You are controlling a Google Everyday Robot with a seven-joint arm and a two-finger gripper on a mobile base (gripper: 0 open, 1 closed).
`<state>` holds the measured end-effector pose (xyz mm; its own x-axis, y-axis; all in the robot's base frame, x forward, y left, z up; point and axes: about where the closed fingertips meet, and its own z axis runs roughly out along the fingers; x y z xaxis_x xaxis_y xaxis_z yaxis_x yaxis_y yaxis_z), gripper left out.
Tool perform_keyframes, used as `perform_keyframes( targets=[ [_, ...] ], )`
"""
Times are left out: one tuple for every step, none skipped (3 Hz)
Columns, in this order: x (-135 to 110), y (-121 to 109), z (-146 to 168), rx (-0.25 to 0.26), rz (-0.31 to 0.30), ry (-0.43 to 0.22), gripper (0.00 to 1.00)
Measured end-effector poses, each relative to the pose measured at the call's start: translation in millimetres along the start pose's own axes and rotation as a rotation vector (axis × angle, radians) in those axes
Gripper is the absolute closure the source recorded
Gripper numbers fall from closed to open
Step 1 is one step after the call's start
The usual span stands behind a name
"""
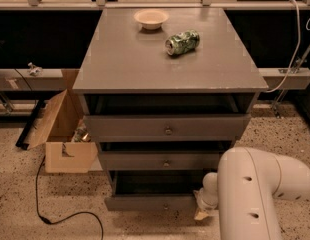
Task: Open bottom drawer
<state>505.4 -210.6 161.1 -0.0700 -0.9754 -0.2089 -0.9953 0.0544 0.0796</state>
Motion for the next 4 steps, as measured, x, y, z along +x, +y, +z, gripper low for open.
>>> perform_keyframes(
  targets=[
    [-0.7,3.5,-4.6,-0.003,0.002,0.000,0.72],
    [3.2,28.1,-2.0,-0.012,0.024,-0.007,0.74],
    [3.2,39.5,1.7,-0.028,0.023,-0.007,0.51],
    [3.2,39.5,1.8,-0.028,0.023,-0.007,0.28]
  ],
)
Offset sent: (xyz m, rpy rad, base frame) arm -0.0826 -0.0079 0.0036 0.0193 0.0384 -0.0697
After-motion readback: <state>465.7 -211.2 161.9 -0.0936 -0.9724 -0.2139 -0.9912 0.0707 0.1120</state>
